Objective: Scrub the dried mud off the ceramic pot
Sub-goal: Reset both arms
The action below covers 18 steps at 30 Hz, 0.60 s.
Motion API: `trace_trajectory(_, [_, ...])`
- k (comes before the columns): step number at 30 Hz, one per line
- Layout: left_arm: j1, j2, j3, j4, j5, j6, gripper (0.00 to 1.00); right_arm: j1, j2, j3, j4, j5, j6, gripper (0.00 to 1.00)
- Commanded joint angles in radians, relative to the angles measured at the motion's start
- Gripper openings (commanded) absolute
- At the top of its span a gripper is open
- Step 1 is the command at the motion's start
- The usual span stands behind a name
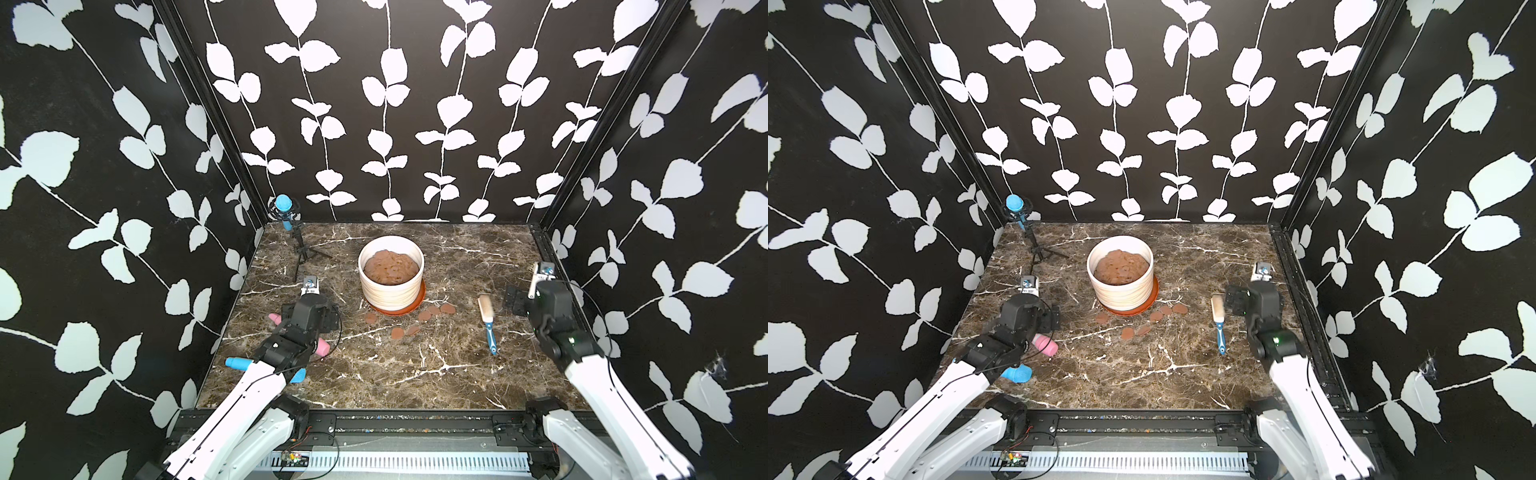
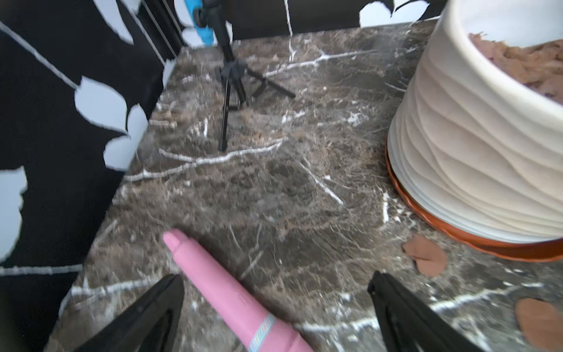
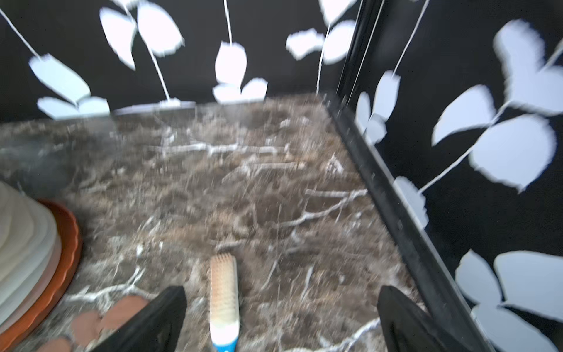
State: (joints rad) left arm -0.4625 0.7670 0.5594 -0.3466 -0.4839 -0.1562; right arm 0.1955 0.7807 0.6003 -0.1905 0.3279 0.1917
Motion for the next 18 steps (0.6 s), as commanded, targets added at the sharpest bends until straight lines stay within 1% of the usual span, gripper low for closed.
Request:
trace_trajectory(1, [0.005, -0.008, -0.136, 0.308, -0.019, 0.242, 0.99, -0.004, -0.011, -0.135, 0.207, 0.068, -0.110, 1.00])
trace_trajectory(3, [0.017, 0.014, -0.222, 0.515, -0.017, 0.325, 0.99, -0.004, 0.002, -0.201, 0.311, 0.041, -0.164, 1.00])
trace_trajectory(4, [0.039, 0.029, -0.245, 0.591, 0.003, 0.335, 0.98, -0.004, 0.022, -0.227, 0.357, 0.022, -0.196, 1.00])
trace_trajectory(5, [0.076, 0.050, -0.254, 0.633, 0.042, 0.334, 0.98, -0.003, 0.057, -0.245, 0.413, 0.004, -0.235, 1.00])
trace_trajectory(6, [0.114, 0.073, -0.256, 0.660, 0.091, 0.332, 0.99, -0.004, 0.097, -0.260, 0.470, 0.010, -0.245, 1.00])
trace_trajectory(8, [0.177, 0.145, -0.272, 0.758, 0.153, 0.342, 0.98, -0.018, 0.209, -0.280, 0.621, 0.044, -0.199, 1.00])
trace_trajectory(10, [0.216, 0.230, -0.284, 0.871, 0.190, 0.337, 0.98, -0.042, 0.321, -0.280, 0.724, -0.034, -0.238, 1.00])
trace_trajectory(12, [0.249, 0.326, -0.290, 0.975, 0.232, 0.321, 0.99, -0.049, 0.428, -0.273, 0.825, -0.060, -0.279, 1.00])
trace_trajectory(14, [0.276, 0.427, -0.294, 1.090, 0.274, 0.301, 0.98, -0.058, 0.524, -0.291, 0.997, -0.107, -0.306, 1.00])
trace_trajectory(15, [0.289, 0.474, -0.295, 1.141, 0.295, 0.286, 0.99, -0.066, 0.569, -0.296, 1.071, -0.126, -0.289, 1.00])
trace_trajectory(16, [0.296, 0.507, -0.292, 1.188, 0.325, 0.282, 0.99, -0.073, 0.604, -0.282, 1.088, -0.149, -0.288, 1.00])
trace_trajectory(17, [0.297, 0.523, -0.284, 1.190, 0.355, 0.286, 0.99, -0.075, 0.622, -0.254, 1.045, -0.163, -0.289, 1.00])
trace_trajectory(18, [0.297, 0.526, -0.265, 1.154, 0.373, 0.290, 0.99, -0.080, 0.631, -0.225, 0.986, -0.186, -0.292, 1.00])
